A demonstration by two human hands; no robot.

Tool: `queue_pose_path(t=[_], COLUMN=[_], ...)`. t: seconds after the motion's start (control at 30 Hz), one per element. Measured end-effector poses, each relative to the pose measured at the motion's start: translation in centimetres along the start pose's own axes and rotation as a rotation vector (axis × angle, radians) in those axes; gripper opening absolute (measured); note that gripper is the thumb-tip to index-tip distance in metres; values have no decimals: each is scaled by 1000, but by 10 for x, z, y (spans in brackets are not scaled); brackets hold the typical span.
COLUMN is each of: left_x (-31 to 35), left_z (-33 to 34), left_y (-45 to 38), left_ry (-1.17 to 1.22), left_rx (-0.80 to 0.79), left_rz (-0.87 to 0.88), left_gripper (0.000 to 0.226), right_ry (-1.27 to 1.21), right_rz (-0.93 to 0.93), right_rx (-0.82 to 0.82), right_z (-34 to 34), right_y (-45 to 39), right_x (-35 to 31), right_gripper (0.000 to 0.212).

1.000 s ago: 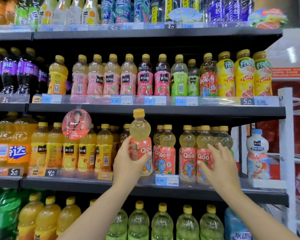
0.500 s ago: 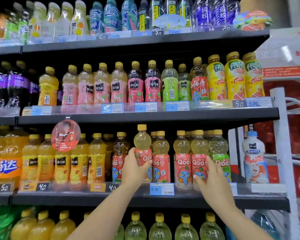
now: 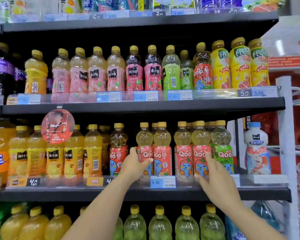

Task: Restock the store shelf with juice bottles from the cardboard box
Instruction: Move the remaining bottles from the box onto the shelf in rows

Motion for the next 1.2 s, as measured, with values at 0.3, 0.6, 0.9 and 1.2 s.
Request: queue_pose_path(t=[0.3,0.6,0.9,1.2], left_x=[-2,-7,-8,2], left_z=[20,41,50,49], left_y=[-12,-23,-20,-6], left_ry=[1,-127,-84,5], left_rx=[-71,-124,-189,-240], left_rz=[-53,-59,-167,-151], left_gripper=[53,36,31,24], right_ry=[-5,-40,-74,-83], right_rz=[-18,-41,-51,-52], right_rx=[-14,-30,-46,-50], right_z=[6,2,2,4], right_y=[4,6,7,8], right_x=[3,7,10,13], right_gripper=[83,86,87,88])
Point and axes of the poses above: each hand's wrist, its own y-axis away from the middle knuckle, its own z-axis out of the palm, x = y × z, the point moved 6 cm from there along -y, towards the middle knuckle, and after that the axes turned 9 degrees about -z, right-handed, at the moved point
